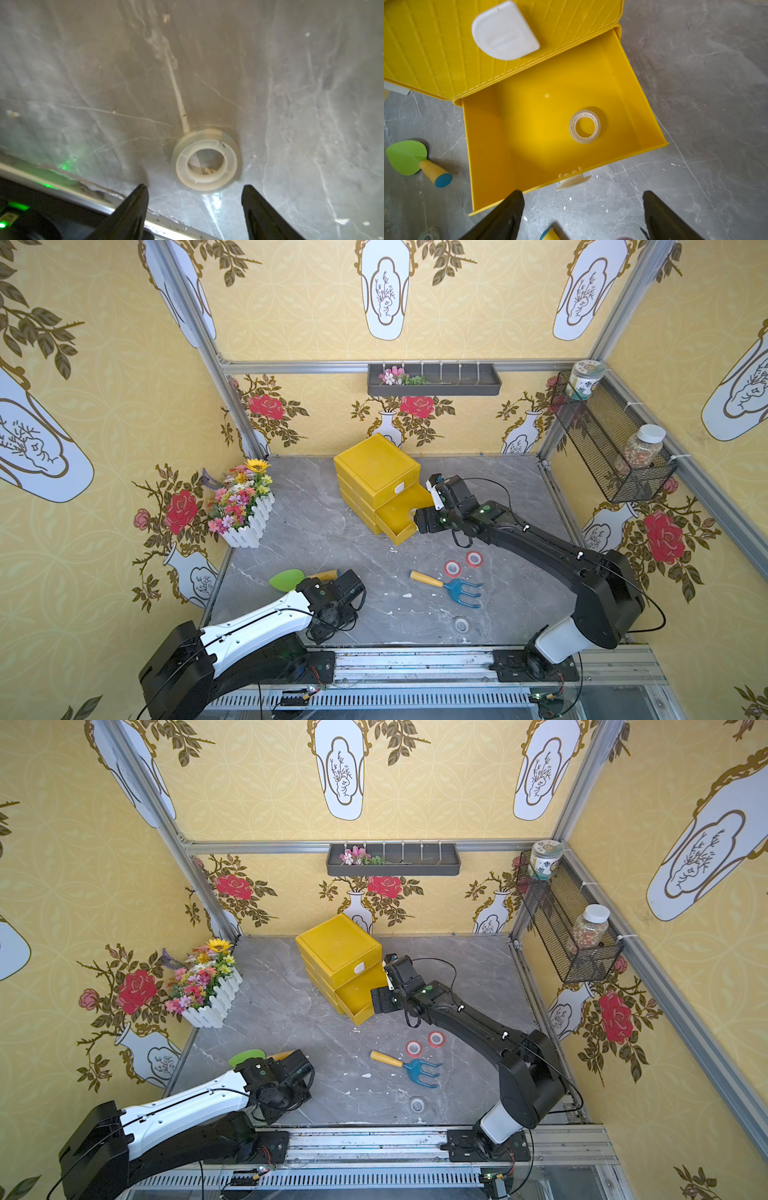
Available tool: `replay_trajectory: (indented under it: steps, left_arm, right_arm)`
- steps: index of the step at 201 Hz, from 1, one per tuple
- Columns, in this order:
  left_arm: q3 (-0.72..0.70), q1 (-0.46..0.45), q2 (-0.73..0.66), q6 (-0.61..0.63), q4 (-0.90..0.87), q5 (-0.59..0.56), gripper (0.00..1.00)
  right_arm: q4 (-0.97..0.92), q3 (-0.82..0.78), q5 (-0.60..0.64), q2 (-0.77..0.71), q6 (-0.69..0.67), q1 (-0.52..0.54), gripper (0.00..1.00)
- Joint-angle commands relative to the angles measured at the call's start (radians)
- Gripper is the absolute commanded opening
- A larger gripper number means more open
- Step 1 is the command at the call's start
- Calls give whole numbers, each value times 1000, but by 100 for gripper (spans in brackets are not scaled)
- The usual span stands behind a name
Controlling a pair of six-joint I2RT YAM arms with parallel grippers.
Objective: Place the transparent tape into the drawer according to color
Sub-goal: Pick up the tape at the center of the board.
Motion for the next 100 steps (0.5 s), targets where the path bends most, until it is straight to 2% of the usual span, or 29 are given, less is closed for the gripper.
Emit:
replay_trajectory:
  steps: [1,78,100]
  left_arm:
    - [-2,-1,34,1,37,-27,76]
    - [-8,0,82,12,69,-94,71]
    - [-16,0,79,12,93,-92,65]
  right_arm:
    - [34,-7,-7,-10,11,-5,92]
    - [39,-18,-21,-24,15,-17,92]
    - [40,-20,-22,-25,16,-20,92]
